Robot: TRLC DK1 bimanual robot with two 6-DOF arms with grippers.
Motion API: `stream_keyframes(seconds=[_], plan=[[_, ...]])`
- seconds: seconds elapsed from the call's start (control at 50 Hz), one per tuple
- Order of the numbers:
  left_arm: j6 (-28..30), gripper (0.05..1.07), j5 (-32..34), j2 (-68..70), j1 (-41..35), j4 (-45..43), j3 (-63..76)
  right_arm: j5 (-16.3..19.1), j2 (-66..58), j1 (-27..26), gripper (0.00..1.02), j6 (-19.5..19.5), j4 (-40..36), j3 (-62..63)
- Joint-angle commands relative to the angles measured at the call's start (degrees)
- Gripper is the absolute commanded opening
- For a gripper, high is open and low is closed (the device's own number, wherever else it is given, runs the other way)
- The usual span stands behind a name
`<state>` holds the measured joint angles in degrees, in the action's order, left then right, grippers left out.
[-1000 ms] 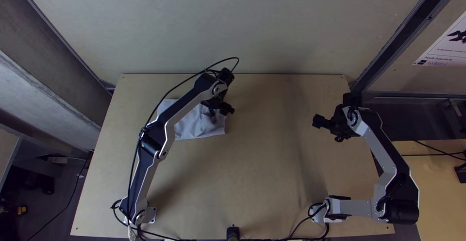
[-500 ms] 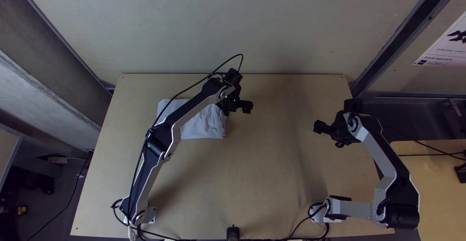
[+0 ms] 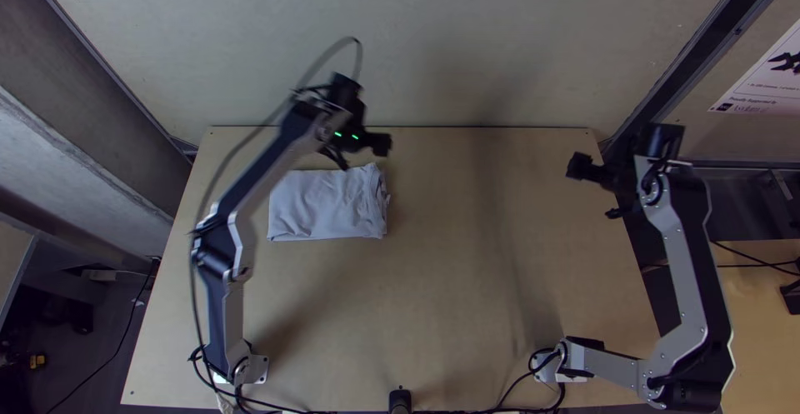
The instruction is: Fold the t-shirt
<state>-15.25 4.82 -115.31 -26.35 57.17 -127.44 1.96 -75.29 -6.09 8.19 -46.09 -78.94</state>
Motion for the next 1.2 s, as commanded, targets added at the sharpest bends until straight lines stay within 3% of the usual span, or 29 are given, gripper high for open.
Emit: stream_keyframes(seconds=[0.0, 0.16, 0.4, 0.62, 0.86, 1.06, 1.18], plan=[[3.5, 1.03, -2.0, 9.2, 3.1, 1.4, 2.8, -3.1, 1.7, 1.8, 0.99, -3.7, -0.8, -5.4], [7.9, 1.03, -4.9, 19.2, 8.4, 1.6, 7.3, -4.8, 3.2, 4.2, 0.99, -6.9, 0.2, -12.4], [11.4, 1.03, -5.3, 33.7, 14.2, 2.8, 10.9, -4.6, 8.8, 9.8, 0.99, -6.2, 0.2, -17.8], [11.8, 1.03, -5.3, 49.1, 19.7, -3.3, 24.3, -4.7, 16.9, 14.3, 0.99, -7.3, 0.7, -15.5], [15.6, 1.03, -5.3, 68.9, 23.5, -18.7, 47.3, -5.2, 28.9, 15.4, 0.99, -11.7, 9.3, -4.7], [17.8, 1.03, -5.3, 86.4, 24.4, -30.0, 65.7, -9.7, 42.8, 15.0, 0.99, -15.4, 22.5, 11.8], [17.9, 1.03, -5.3, 95.5, 24.4, -35.4, 75.1, -9.8, 51.7, 15.0, 0.99, -18.1, 26.6, 21.6]])
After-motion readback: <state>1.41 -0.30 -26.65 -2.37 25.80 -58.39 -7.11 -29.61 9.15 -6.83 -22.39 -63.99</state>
